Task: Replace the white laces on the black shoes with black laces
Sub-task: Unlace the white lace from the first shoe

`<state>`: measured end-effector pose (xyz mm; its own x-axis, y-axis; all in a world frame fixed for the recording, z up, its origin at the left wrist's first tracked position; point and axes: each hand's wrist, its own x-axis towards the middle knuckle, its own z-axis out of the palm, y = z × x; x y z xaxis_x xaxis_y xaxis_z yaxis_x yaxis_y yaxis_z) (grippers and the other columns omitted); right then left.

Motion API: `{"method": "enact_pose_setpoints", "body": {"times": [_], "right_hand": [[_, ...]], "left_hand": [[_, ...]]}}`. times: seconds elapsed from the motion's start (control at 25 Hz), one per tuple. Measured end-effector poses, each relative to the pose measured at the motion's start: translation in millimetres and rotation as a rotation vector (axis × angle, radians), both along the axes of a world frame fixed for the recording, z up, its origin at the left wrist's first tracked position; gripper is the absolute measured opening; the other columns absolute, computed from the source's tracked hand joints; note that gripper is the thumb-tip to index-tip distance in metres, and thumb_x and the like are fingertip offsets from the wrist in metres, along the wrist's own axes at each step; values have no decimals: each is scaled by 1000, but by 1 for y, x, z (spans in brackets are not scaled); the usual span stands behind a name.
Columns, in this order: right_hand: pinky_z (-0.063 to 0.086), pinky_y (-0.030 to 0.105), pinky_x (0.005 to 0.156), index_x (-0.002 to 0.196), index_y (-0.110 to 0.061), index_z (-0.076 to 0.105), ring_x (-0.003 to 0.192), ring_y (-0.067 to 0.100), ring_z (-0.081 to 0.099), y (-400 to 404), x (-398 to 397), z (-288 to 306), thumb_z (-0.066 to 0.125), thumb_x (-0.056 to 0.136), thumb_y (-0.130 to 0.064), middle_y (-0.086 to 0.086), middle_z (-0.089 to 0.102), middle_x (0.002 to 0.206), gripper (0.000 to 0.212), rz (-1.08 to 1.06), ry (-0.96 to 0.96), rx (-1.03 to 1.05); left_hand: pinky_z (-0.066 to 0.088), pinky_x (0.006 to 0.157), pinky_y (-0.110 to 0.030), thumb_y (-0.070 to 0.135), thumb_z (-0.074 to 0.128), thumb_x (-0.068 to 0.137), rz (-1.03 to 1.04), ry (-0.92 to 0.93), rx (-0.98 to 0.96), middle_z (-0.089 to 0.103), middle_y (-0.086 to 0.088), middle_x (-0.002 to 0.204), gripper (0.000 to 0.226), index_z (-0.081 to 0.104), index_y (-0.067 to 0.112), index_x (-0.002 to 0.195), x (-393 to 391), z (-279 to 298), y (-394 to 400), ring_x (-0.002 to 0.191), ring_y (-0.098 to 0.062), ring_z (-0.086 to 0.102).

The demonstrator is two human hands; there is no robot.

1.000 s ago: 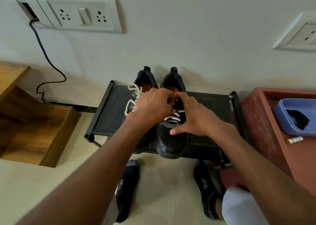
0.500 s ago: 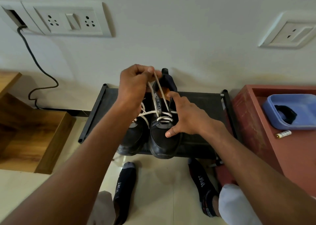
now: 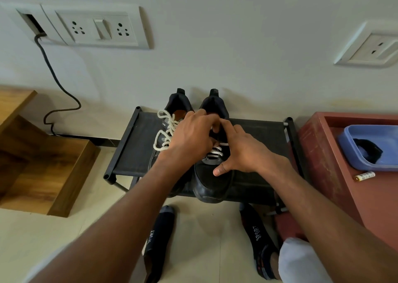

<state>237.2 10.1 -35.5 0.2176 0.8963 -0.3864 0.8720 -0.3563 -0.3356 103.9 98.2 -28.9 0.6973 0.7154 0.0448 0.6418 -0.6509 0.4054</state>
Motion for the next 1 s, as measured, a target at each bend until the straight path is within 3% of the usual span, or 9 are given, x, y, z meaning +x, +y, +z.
{"method": "enact_pose_setpoints", "body": {"times": [0.24, 0.44, 0.52, 0.6, 0.68, 0.76, 0.84, 0.92, 1.0], "right_hand": [[51, 61, 101, 149, -53, 3, 132, 37, 53, 0, 0, -1, 100, 54, -52, 4, 40, 146, 136, 4, 4, 8], [51, 62, 102, 150, -50, 5, 132, 37, 53, -1, -2, 1, 100, 55, -52, 5, 40, 147, 134, 9, -3, 10], [49, 63, 103, 150, -47, 6, 133, 37, 53, -2, -1, 3, 100, 55, -51, 5, 39, 152, 134, -2, 4, 8], [47, 63, 106, 146, -44, 9, 132, 37, 55, -3, 1, 4, 101, 55, -48, 4, 38, 156, 129, -23, 39, 7], [45, 64, 107, 140, -44, 12, 129, 36, 56, -4, 2, 6, 102, 57, -44, 3, 38, 156, 122, -29, 73, 7], [45, 64, 107, 138, -44, 12, 129, 36, 56, -3, 1, 6, 101, 58, -42, 4, 38, 156, 120, -20, 85, 8], [45, 65, 106, 139, -43, 13, 128, 37, 57, -3, -1, 6, 102, 57, -41, 4, 39, 155, 120, -19, 80, 15], [46, 64, 106, 140, -42, 14, 127, 36, 57, -3, -2, 5, 102, 56, -42, 4, 39, 153, 122, -16, 80, 19], [47, 63, 106, 143, -44, 12, 128, 36, 56, -3, -2, 3, 102, 55, -43, 4, 39, 154, 126, -26, 72, 25]], "left_hand": [[42, 89, -38, 28, 77, 90, 27, 139, 112, 54, 2, 103, 12, 77, 32, 101, -3, 11, -2, 107, -25, 51], [32, 102, -42, 36, 74, 91, 60, 267, 208, 49, 3, 112, 20, 77, 34, 111, 5, 12, -6, 116, -25, 44], [30, 106, -44, 35, 76, 88, 97, 165, 165, 49, 6, 110, 12, 80, 34, 100, 4, 13, -2, 115, -22, 46], [42, 105, -43, 24, 75, 84, 200, -101, 44, 62, 10, 102, 8, 79, 32, 85, -2, 27, 7, 103, -14, 58], [60, 77, -32, 9, 72, 86, 364, -512, -141, 71, 8, 88, 15, 76, 23, 81, -16, 45, 23, 76, -3, 68], [61, 66, -25, 3, 69, 94, 434, -791, -367, 77, 0, 92, 9, 70, 9, 88, -29, 57, 27, 75, -4, 73], [64, 74, -43, 2, 59, 102, 363, -914, -629, 80, -5, 97, 9, 62, 5, 94, -28, 60, 18, 89, -26, 77], [59, 65, -35, 7, 51, 107, 302, -941, -824, 76, -7, 89, 8, 56, 4, 102, -15, 54, 10, 82, -27, 76], [52, 60, -28, 17, 56, 106, 249, -734, -666, 70, -2, 83, 9, 59, 9, 106, -2, 42, 9, 72, -16, 69]]}}
